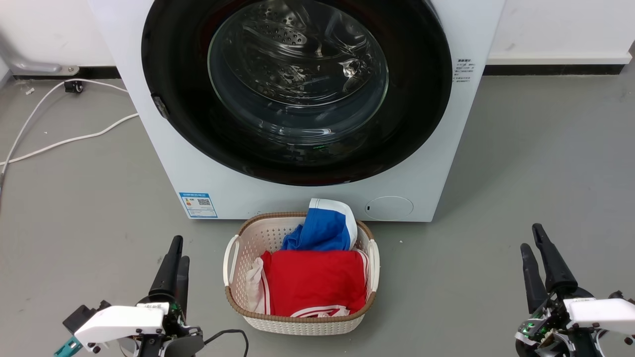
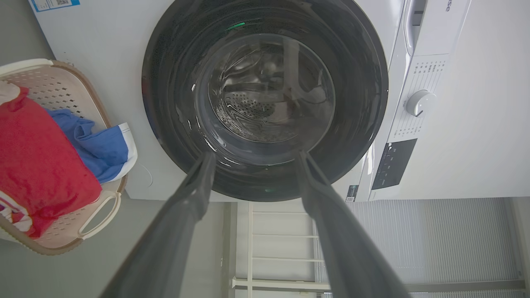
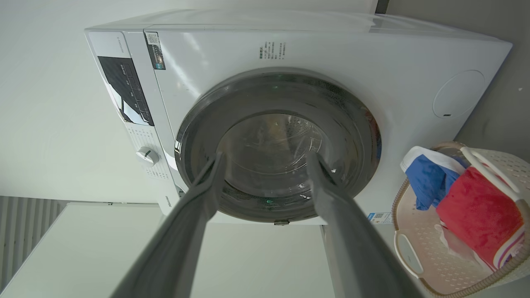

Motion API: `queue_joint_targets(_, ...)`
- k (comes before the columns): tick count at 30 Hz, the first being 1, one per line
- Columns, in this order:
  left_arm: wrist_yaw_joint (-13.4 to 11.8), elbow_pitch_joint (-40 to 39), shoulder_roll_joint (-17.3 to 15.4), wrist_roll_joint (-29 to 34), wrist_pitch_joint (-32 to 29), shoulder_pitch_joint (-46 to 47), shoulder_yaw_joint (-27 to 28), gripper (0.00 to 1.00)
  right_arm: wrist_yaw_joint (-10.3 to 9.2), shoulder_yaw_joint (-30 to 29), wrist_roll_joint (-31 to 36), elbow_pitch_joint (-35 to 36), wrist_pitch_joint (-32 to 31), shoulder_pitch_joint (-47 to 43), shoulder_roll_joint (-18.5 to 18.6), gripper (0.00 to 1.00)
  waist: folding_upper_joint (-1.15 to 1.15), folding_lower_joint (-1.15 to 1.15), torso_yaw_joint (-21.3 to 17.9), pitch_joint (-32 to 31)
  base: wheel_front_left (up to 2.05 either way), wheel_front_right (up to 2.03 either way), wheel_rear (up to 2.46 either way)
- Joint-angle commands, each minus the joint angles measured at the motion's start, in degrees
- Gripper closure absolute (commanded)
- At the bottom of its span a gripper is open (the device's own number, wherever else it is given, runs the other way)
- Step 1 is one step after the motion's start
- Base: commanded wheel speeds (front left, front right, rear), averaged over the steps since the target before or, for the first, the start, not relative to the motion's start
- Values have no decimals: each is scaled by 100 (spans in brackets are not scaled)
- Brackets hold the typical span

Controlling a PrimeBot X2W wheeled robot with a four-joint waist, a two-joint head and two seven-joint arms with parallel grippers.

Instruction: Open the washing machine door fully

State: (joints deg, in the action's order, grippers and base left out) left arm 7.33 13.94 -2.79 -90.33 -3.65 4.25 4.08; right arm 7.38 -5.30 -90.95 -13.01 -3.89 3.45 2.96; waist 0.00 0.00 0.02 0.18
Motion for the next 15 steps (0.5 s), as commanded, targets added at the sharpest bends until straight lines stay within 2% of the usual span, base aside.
queue_joint_targets(1,6,-184,-24,216,86,126,-58,0,3,24,126,211,88,49,37,0,0,0,4,4,0,0,0)
queue_joint_targets(3,6,-251,-23,417,139,141,-107,0,3,33,265,282,144,32,62,0,0,0,9,8,0,0,0)
queue_joint_targets(4,7,-341,-23,768,215,165,-172,0,4,45,586,384,223,13,107,0,0,0,18,18,0,0,0)
queue_joint_targets(9,7,-430,-23,1209,313,201,-303,0,4,97,1166,499,320,3,170,0,0,0,28,31,0,0,0)
queue_joint_targets(15,9,-518,-59,2016,454,249,-451,0,5,159,2037,599,462,-22,196,0,0,0,36,50,0,0,0)
